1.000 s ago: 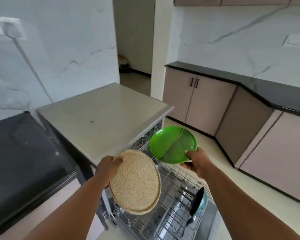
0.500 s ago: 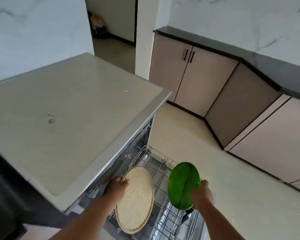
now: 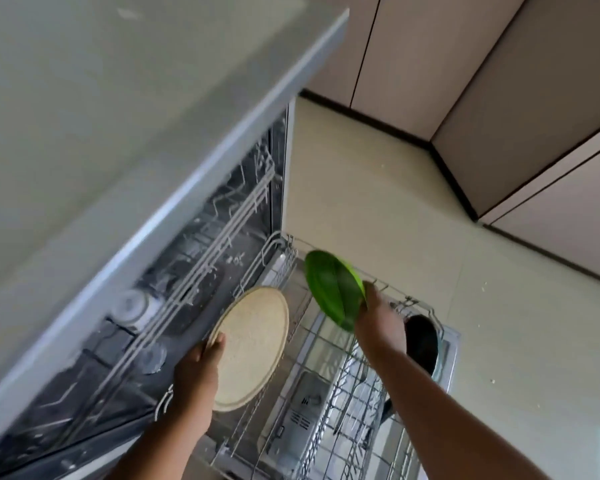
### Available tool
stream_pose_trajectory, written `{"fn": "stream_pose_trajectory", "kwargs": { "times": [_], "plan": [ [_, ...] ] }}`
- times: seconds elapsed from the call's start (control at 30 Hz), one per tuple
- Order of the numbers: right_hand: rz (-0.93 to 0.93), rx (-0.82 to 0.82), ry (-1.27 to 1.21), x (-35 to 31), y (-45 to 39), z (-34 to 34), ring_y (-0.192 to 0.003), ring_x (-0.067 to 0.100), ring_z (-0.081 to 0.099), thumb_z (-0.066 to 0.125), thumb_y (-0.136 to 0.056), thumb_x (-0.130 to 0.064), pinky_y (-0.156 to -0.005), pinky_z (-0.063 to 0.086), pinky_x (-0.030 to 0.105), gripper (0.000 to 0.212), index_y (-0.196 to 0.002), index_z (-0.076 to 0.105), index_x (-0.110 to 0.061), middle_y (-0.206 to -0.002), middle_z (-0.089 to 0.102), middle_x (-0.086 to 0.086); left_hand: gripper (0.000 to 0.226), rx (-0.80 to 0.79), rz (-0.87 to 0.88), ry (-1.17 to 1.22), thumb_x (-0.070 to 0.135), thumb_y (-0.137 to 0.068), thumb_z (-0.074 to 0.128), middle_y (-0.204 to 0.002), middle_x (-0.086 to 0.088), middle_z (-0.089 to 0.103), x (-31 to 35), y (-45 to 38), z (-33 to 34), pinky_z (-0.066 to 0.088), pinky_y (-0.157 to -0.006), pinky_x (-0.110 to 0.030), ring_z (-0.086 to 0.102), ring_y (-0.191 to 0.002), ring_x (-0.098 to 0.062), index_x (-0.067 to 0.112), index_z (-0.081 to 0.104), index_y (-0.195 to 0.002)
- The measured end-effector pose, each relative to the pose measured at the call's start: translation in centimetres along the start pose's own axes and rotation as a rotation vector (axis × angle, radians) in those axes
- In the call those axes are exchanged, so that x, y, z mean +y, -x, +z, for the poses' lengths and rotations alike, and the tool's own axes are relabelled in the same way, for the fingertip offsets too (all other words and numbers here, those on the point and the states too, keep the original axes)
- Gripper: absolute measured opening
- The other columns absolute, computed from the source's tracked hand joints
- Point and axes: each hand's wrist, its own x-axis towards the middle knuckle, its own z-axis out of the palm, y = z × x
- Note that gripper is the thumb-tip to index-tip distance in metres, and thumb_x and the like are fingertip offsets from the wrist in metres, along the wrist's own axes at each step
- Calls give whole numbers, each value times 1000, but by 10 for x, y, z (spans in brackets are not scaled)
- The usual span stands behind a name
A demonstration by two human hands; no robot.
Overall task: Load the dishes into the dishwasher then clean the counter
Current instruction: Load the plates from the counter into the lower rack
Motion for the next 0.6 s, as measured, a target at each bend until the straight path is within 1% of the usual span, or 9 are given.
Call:
{"fn": "stream_pose_trajectory", "kwargs": {
  "times": [0.07, 0.17, 0.23, 0.3, 0.37, 0.47, 0.53, 0.6],
  "plan": [
    [-80, -5, 44, 1, -34, 18, -93, 36, 65, 45, -98, -25, -71, 46, 36, 32, -129, 44, -29, -108, 67, 15, 27, 42, 9, 29, 39, -95, 56, -92, -5, 58, -14, -15, 14, 36, -75, -30, 51, -90, -20, 13, 63, -98],
    [-167, 19, 89, 0, -77, 45, -95, 38, 64, 43, -98, -25, -72, 45, 37, 34, -132, 43, -31, -112, 66, 16, 24, 67, 18, 35, 40, -94, 56, -85, 1, 59, -28, -31, 30, 37, -68, -30, 51, -89, -18, 17, 62, -95],
    [-218, 44, 121, 0, -101, 60, -95, 39, 64, 42, -99, -24, -72, 46, 37, 34, -132, 43, -30, -113, 66, 16, 23, 71, 17, 63, 41, -93, 58, -88, -1, 59, -34, -40, 39, 37, -71, -29, 52, -89, -19, 18, 62, -93],
    [-258, 51, 131, -2, -121, 74, -95, 40, 64, 44, -98, -25, -72, 46, 38, 34, -132, 43, -29, -113, 65, 17, 24, 89, 17, 105, 42, -92, 59, -86, -1, 60, -40, -48, 46, 38, -72, -30, 52, -84, -19, 18, 62, -91],
    [-285, 40, 141, -5, -138, 84, -97, 41, 63, 45, -97, -26, -72, 45, 37, 35, -132, 45, -28, -113, 65, 18, 23, 104, 13, 142, 42, -92, 59, -81, 5, 59, -44, -55, 51, 38, -69, -30, 51, -79, -15, 20, 61, -90],
    [-349, 19, 185, -8, -157, 93, -98, 40, 62, 45, -96, -25, -70, 39, 34, 35, -131, 45, -28, -114, 65, 17, 20, 104, 0, 187, 44, -92, 59, -85, 8, 60, -49, -64, 57, 36, -78, -28, 52, -86, -12, 24, 60, -91],
    [-387, 23, 222, -7, -166, 95, -98, 40, 62, 47, -94, -22, -69, 36, 33, 38, -131, 45, -29, -114, 64, 16, 20, 100, 0, 194, 45, -91, 59, -83, 12, 59, -54, -69, 58, 36, -80, -28, 52, -85, -11, 26, 59, -88],
    [-425, 18, 243, -6, -171, 96, -97, 41, 62, 46, -93, -19, -69, 35, 32, 40, -132, 45, -28, -114, 64, 16, 23, 105, -11, 208, 47, -91, 59, -85, 10, 60, -58, -73, 59, 37, -79, -29, 54, -88, -13, 24, 60, -89]
  ]
}}
